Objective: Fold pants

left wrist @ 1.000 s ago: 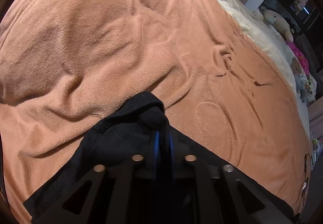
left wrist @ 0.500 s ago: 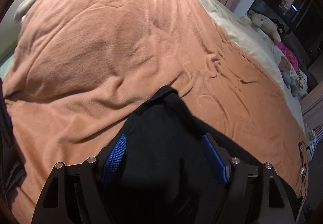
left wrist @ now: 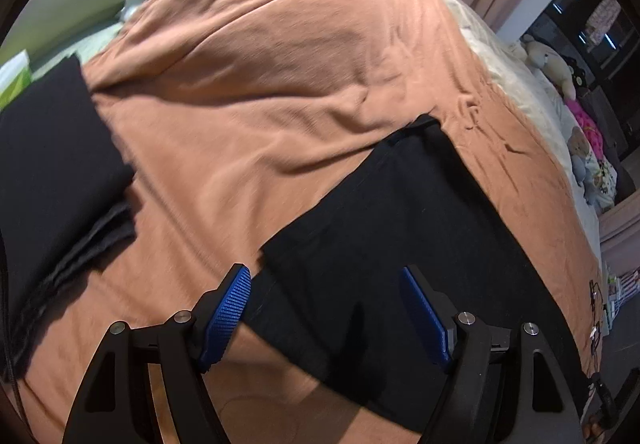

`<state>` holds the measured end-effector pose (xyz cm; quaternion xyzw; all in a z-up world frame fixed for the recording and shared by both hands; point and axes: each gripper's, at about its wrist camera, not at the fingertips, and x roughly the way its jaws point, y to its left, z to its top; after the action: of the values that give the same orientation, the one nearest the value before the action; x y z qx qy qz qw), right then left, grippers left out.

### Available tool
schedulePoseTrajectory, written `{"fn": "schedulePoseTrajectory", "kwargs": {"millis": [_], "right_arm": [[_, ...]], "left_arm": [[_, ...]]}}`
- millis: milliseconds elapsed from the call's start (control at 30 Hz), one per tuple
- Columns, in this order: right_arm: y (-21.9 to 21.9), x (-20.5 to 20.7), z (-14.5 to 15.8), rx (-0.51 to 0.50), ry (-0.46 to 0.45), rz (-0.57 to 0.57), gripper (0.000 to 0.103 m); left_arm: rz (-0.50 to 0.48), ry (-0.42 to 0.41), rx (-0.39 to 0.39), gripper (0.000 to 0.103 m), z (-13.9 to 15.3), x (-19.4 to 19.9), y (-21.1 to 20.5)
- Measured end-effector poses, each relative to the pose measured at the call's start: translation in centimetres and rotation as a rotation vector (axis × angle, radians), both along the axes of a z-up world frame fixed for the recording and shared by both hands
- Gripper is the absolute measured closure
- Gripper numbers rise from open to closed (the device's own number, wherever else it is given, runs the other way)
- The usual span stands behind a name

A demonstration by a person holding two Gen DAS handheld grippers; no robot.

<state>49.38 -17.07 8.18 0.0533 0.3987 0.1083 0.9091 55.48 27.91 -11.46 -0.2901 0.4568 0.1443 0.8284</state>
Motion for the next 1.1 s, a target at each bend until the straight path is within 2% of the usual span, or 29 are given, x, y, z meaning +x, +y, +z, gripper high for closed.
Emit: {"fn": "schedulePoseTrajectory", "kwargs": {"millis": [167,233,267,300,467,600,700,1000,1033,1100], "right_arm": [[2.2,1.8,-0.8,-0.054,0.0,0.057,0.032],[3.1,2.5,-1.2,-0.073,0.0,0.086,0.032],[3.8,2.8,-1.6,-0.092,0.002,0.101,0.032],[4.1,3.1,-1.7,-0.102,0.005,0.107,0.032],[6.5,4.7,-2.7,-0.155,0.012,0.17,0.032],[8.5,5.9,-3.7,-0.215,0.017,0.23,0.032],[9.4,6.8,-4.2,-0.243,0.023,0.263,0.032],[12.1,9.7,-5.9,-0.348,0.041,0.364,0.032],[12.3,10.0,-5.9,-0.35,0.044,0.374,0.032],[13.0,10.5,-6.4,-0.344,0.07,0.426,0.032]], "left_arm": [[0.035,0.016,-0.062,0.03,-1.3,-2.5,0.5],[0.045,0.018,-0.089,0.036,-1.9,-3.2,0.5],[0.047,0.018,-0.095,0.043,-2.1,-3.3,0.4],[0.046,0.015,-0.101,0.047,-2.2,-3.4,0.3],[0.035,-0.026,-0.18,0.048,-2.7,-3.0,-0.2],[0.037,-0.002,-0.21,0.06,-3.7,-2.0,-0.7],[0.06,0.025,-0.229,0.062,-4.9,-1.5,-0.8],[0.099,0.0,-0.231,0.064,-5.8,-0.6,-0.4],[0.105,-0.003,-0.228,0.067,-5.8,-0.6,-0.3],[0.119,0.004,-0.217,0.088,-5.9,-0.7,-0.2]]}}
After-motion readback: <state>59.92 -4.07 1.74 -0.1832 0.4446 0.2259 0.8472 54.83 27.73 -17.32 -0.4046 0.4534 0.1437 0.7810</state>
